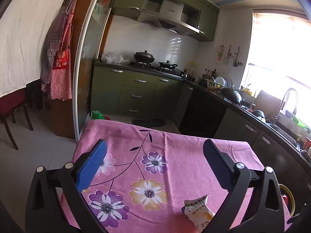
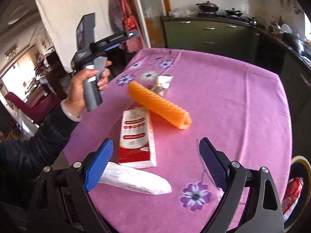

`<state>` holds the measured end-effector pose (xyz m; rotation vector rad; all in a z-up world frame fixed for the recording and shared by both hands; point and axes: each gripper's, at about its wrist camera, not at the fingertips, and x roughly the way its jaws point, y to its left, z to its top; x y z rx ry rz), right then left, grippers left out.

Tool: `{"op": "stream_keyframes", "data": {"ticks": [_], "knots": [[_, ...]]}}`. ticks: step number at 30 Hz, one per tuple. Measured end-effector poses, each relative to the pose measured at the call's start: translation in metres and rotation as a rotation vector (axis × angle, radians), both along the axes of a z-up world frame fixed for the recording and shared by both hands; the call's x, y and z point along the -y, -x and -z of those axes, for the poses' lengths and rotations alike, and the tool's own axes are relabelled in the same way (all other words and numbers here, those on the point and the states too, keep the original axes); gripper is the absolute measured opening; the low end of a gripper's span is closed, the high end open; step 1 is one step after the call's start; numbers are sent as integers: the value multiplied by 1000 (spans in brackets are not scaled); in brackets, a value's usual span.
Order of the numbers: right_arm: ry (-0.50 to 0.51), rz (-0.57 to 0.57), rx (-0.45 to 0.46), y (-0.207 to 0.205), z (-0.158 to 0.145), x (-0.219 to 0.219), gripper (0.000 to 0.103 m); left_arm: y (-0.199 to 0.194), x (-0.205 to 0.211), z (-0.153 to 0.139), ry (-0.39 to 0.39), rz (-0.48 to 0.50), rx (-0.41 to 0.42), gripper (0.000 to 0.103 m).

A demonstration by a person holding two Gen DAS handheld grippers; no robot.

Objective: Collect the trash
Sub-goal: 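Grasp the white-and-red milk carton with the right gripper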

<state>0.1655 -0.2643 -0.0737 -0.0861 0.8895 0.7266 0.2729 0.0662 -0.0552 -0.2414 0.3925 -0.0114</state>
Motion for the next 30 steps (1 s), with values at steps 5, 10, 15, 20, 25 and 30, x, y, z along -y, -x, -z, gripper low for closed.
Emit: {"op": "stream_keyframes", "data": {"ticks": [5,10,15,20,25,30], "knots": [[70,-99,-48,-1,19,-48,89,3,-6,4,5,-14,5,95],[181,-86,-113,-24,44,-73,84,2,-6,11,0,-9,-18,96],[223,-83,-188,-37,63,-81,70,3,-4,12,-6,-2,-20,96],[256,-80,-191,-43,70,-89,66,3,-4,13,-12,1,-21,96],[263,-92,-180,-43,69,-91,55,2,-3,14,-15,3,-25,96],[234,-112,-175,-42,62,-94,55,1,-5,14,-16,-4,-26,96]]}}
